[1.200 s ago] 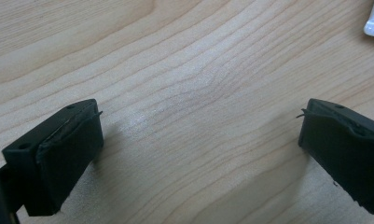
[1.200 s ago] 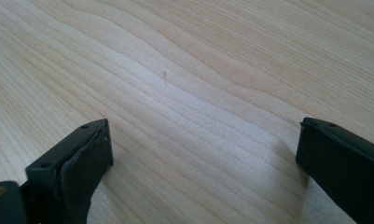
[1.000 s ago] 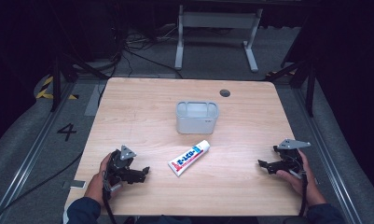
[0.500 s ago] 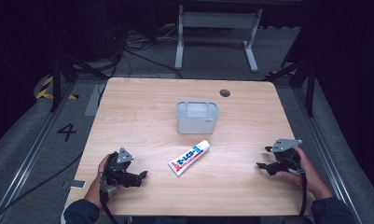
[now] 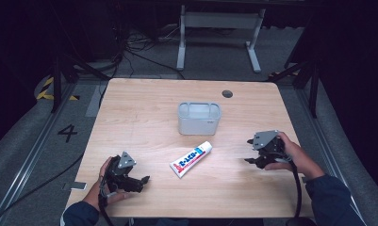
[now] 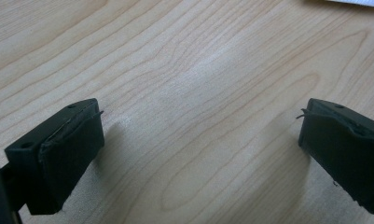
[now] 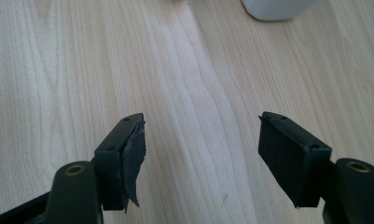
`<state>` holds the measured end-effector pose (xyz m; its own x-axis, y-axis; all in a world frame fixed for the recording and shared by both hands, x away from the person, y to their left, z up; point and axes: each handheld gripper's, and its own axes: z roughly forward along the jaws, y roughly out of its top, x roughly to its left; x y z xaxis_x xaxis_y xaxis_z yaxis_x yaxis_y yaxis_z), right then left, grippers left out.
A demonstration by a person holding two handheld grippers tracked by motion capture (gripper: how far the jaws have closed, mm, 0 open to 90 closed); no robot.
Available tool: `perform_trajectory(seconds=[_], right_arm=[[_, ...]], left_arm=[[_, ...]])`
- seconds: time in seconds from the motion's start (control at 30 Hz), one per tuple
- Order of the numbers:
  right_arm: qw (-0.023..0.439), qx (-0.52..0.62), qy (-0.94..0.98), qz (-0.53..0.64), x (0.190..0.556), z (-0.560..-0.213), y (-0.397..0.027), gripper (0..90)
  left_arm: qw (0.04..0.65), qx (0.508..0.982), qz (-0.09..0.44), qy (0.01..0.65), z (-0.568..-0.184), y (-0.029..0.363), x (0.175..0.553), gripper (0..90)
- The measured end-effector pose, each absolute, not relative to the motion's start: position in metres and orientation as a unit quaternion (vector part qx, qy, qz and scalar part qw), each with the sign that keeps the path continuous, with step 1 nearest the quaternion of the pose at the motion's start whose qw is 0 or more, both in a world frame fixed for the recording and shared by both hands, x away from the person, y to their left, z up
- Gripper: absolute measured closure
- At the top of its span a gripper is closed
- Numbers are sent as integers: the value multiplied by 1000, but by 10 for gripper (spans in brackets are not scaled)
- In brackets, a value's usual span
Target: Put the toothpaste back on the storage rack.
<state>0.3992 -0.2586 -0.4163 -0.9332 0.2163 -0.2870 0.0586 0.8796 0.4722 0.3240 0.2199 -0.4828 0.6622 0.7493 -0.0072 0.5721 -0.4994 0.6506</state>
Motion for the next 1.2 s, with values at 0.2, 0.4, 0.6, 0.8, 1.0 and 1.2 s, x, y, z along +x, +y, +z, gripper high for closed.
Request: perform_trajectory(seconds=[0.2, 0.4, 0.6, 0.8, 1.0, 1.2], right_arm=[[148, 13, 965, 217, 403, -410, -225, 333], [125, -45, 972, 192, 407, -404, -191, 318], [119, -96, 973, 171, 407, -402, -159, 322], [111, -120, 977, 136, 409, -405, -132, 318], [100, -139, 977, 130, 415, -403, -113, 314], [95, -152, 977, 118, 417, -404, -98, 320]], left_arm=[[322, 858, 137, 376, -483, 222, 323, 5], [321, 866, 128, 361, -483, 226, 320, 5], [326, 863, 129, 363, -483, 228, 315, 5], [322, 863, 133, 367, -483, 231, 310, 5], [321, 859, 133, 376, -483, 234, 302, 6], [318, 858, 136, 379, -483, 239, 293, 7]])
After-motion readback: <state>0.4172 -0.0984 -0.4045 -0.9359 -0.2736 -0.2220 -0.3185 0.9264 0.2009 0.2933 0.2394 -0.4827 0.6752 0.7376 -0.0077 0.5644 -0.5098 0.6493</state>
